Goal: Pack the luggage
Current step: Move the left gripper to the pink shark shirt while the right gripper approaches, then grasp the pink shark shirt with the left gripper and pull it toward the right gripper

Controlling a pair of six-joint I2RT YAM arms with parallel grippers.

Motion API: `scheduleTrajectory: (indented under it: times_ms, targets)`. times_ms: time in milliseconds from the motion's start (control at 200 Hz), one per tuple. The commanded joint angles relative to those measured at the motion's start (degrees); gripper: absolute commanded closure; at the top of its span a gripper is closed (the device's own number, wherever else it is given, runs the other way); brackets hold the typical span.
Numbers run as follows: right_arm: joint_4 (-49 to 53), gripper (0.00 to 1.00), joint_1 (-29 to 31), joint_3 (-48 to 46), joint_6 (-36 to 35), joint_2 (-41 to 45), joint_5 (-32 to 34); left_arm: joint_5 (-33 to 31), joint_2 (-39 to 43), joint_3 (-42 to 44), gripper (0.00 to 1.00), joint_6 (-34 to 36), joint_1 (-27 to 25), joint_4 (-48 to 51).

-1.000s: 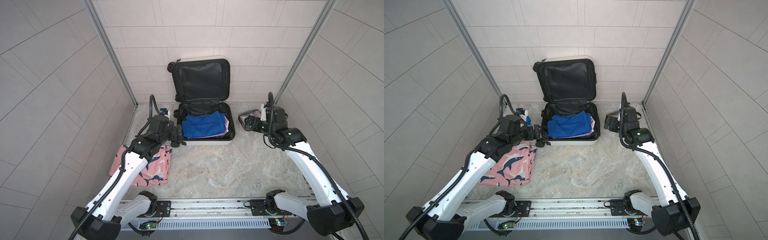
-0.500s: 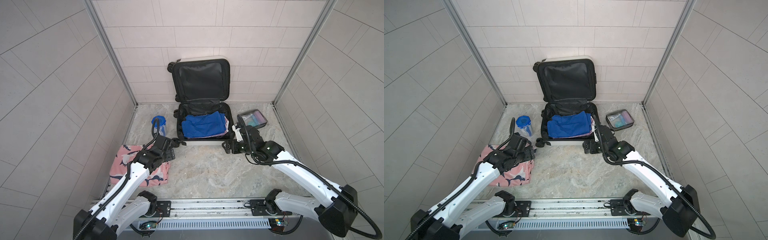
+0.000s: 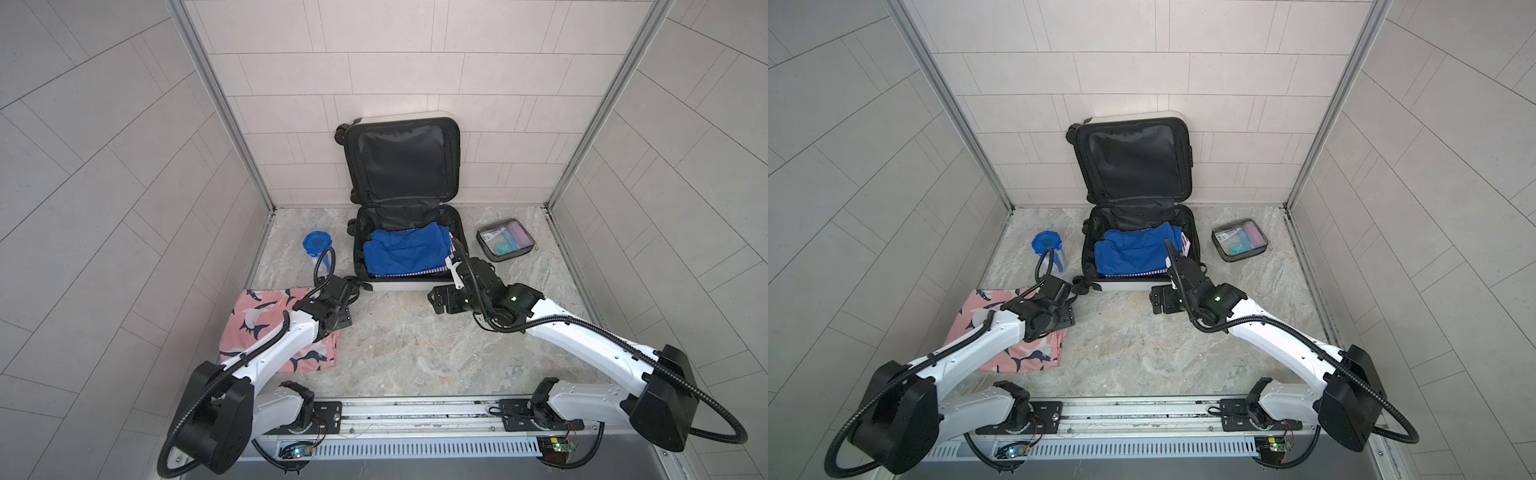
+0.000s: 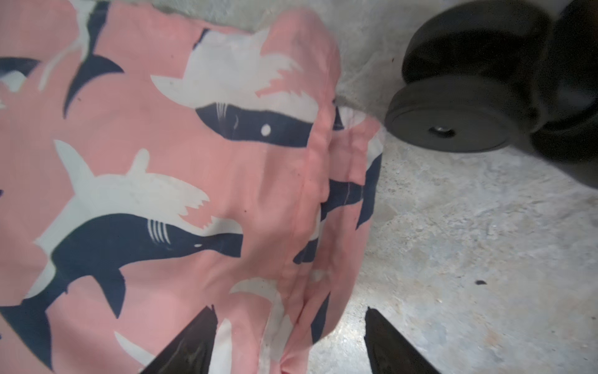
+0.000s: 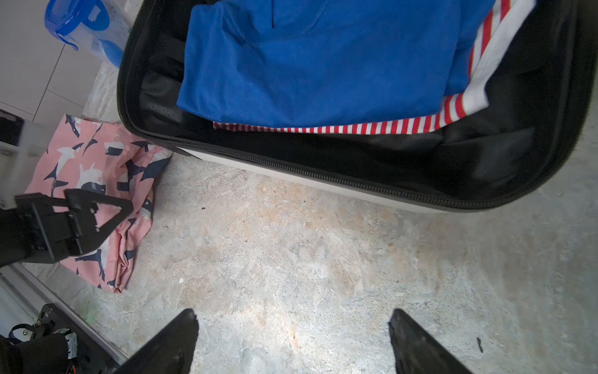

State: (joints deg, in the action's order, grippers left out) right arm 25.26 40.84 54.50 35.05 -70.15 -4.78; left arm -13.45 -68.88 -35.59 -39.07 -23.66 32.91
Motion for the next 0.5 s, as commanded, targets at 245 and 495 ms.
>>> scheduleTrajectory:
  times_ms: [245,495]
  targets:
    - [0.3,0.06,0.2,1.3,0.6,1.5,1.6,1.0,-6.9,2.5,0.31,-1.7,-0.3,-6.1]
    - [1.2,0.05,0.3,1.1,0.7,2.6,2.9,2.7,-7.0,2.9,0.7,-1.7,-0.3,-5.6]
